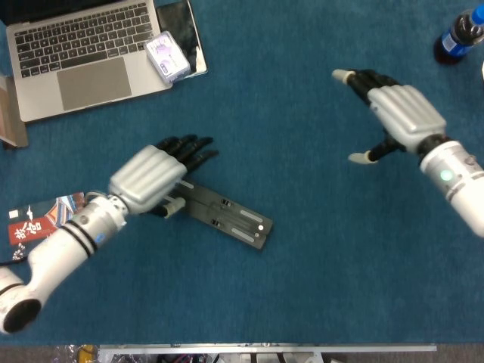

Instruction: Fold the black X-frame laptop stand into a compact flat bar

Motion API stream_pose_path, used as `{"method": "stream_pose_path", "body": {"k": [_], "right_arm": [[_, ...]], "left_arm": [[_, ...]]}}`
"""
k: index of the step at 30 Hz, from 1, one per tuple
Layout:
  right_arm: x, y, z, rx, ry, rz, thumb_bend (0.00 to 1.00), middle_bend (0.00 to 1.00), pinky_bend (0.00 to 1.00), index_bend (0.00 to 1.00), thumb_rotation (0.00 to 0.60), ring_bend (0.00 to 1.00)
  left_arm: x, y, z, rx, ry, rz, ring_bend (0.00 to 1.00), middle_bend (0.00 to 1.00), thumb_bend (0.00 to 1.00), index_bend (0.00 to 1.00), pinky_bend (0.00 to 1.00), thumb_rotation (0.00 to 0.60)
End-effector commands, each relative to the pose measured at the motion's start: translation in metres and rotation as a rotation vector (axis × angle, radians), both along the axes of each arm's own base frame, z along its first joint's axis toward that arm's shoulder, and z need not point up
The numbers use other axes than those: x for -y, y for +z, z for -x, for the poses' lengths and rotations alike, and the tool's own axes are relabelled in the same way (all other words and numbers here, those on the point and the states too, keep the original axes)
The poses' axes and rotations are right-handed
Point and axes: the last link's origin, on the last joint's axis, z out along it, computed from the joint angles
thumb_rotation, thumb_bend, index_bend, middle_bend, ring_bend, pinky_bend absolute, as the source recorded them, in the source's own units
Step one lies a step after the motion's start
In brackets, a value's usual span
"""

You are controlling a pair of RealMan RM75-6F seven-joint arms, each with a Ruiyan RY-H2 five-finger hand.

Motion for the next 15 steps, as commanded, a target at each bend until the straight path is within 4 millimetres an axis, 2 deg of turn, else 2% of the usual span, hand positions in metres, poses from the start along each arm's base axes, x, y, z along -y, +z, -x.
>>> {"method": "stream_pose_path", "body": {"k": [1, 10, 15], "right_arm": [[-0.004, 0.007, 0.014, -0.01, -0.017, 0.028, 0.0, 0.08, 0.11, 0.0, 0.6, 0.0], [-0.023, 0.028, 0.062, -0.05, -0.046, 0.179, 0.0, 0.08, 0.11, 0.0, 0.6, 0.0], [-0.046, 0.038, 0.087, -0.13, -0.037, 0.272, 0.0, 0.07, 0.11, 0.0, 0.6, 0.0]], "left_arm": [[0.004, 0.025, 0.015, 0.048, 0.037, -0.093, 0.01, 0.01, 0.35, 0.0, 0.13, 0.6], [0.018, 0.073, 0.068, 0.033, 0.138, -0.312, 0.01, 0.02, 0.35, 0.0, 0.13, 0.6], [0.032, 0.092, 0.098, 0.015, 0.226, -0.408, 0.01, 0.02, 0.35, 0.0, 0.13, 0.6]]}}
